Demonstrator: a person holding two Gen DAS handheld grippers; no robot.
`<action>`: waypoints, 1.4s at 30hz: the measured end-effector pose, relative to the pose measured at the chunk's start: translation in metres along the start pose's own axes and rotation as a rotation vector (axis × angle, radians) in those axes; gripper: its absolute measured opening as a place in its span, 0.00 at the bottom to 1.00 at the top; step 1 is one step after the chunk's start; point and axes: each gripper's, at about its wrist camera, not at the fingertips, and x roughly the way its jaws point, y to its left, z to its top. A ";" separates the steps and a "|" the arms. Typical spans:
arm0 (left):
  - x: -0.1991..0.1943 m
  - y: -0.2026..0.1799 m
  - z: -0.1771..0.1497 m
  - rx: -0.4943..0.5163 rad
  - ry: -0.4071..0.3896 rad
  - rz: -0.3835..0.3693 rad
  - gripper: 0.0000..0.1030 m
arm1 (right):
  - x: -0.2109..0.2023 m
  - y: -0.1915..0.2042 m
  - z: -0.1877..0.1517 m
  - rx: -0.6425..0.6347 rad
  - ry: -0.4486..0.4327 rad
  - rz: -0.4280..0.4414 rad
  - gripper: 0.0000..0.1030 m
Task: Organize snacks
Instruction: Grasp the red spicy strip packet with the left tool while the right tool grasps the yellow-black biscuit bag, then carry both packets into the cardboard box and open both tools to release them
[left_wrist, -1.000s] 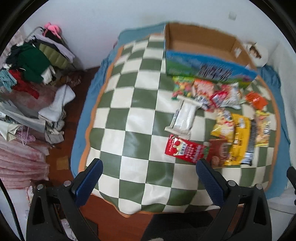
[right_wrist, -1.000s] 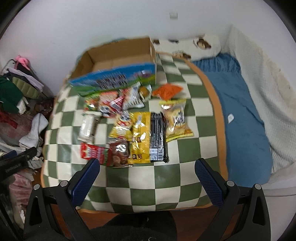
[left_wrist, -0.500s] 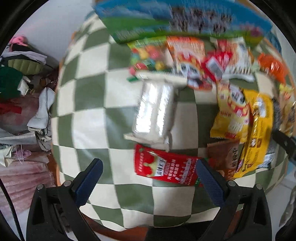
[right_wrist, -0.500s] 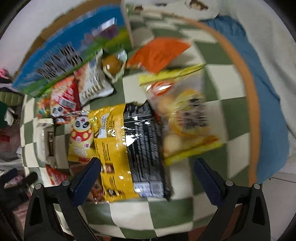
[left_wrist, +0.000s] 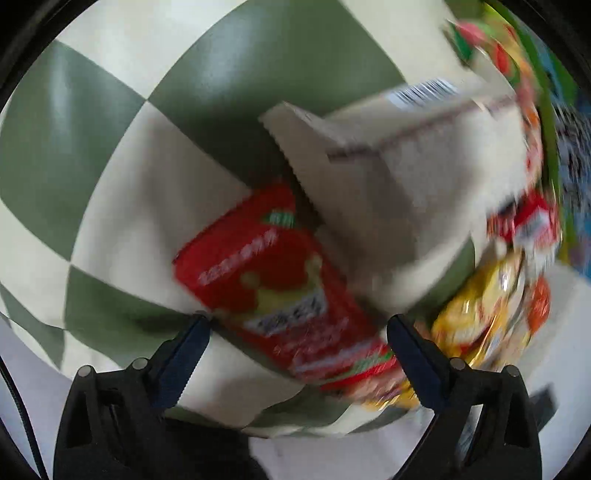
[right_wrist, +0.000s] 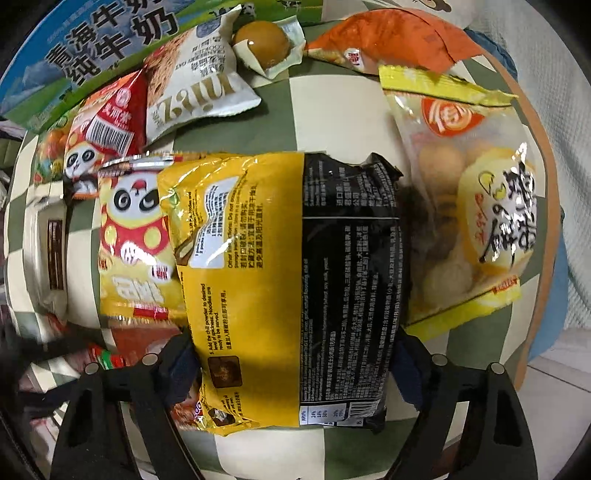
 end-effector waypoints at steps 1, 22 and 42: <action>0.001 -0.001 0.002 -0.008 -0.014 -0.003 0.93 | 0.001 0.000 -0.003 -0.005 0.008 -0.003 0.85; -0.052 -0.053 -0.021 0.411 -0.142 0.277 0.73 | 0.025 0.011 -0.057 -0.039 0.084 -0.007 0.87; -0.058 -0.147 -0.062 0.731 -0.196 0.397 0.61 | 0.065 0.031 -0.067 -0.058 0.173 -0.045 0.87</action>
